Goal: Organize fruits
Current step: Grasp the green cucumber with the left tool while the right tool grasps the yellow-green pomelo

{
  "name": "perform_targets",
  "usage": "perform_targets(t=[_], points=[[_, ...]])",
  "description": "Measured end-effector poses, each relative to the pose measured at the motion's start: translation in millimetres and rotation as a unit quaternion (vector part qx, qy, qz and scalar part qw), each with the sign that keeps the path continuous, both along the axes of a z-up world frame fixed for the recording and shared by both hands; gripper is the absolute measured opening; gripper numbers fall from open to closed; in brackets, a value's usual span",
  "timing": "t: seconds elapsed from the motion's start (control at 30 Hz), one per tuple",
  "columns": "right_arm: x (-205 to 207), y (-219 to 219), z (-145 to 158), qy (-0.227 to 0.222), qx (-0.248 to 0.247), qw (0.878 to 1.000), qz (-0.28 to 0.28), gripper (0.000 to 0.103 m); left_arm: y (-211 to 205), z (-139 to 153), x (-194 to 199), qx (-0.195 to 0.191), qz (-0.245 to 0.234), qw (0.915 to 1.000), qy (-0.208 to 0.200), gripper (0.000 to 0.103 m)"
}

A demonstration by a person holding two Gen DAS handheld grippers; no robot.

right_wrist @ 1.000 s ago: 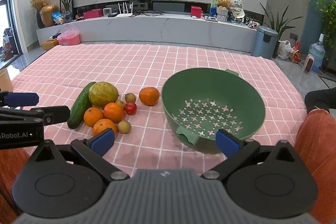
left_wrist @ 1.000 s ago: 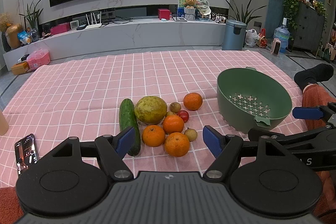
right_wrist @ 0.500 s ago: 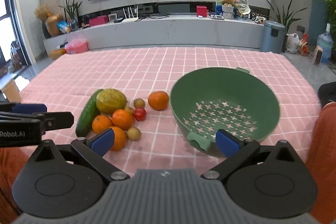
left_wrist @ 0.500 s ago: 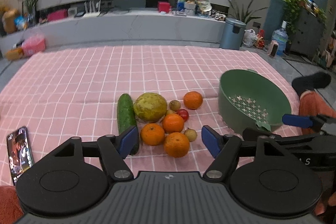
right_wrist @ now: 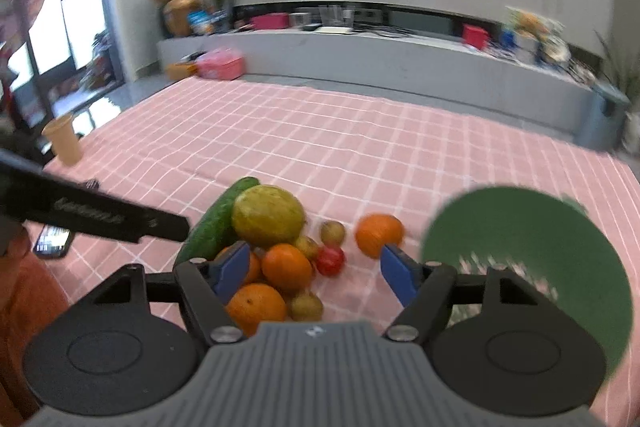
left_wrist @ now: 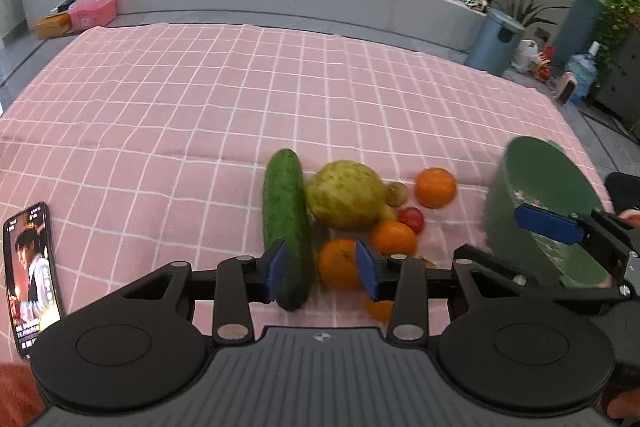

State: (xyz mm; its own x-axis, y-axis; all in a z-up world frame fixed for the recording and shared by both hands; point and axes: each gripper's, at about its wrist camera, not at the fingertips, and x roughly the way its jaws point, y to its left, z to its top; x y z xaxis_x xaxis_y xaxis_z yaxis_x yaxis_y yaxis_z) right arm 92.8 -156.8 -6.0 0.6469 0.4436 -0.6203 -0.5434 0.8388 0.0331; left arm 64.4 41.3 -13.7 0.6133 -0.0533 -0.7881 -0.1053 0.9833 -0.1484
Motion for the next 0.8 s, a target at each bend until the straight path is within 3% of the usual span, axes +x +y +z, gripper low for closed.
perform_targets(t=[0.27, 0.43, 0.6, 0.8], points=[[34.9, 36.7, -6.9, 0.013, -0.031, 0.998, 0.055, 0.069, 21.7, -11.3, 24.5, -0.019, 0.018, 0.9995, 0.018, 0.046], [53.7, 58.1, -15.6, 0.013, -0.050, 0.996, 0.079, 0.076, 41.9, -18.4, 41.2, -0.055, 0.026, 0.9978, 0.027, 0.055], [71.8, 80.8, -27.2, 0.020, -0.071, 0.992, 0.101, 0.077, 54.1, -23.7, 53.3, -0.087, 0.022, 0.9953, 0.037, 0.055], [85.4, 93.3, -38.3, 0.030, -0.082, 0.990, 0.110, 0.077, 60.3, -30.1, 56.4, -0.091, 0.025, 0.9946, 0.043, 0.055]])
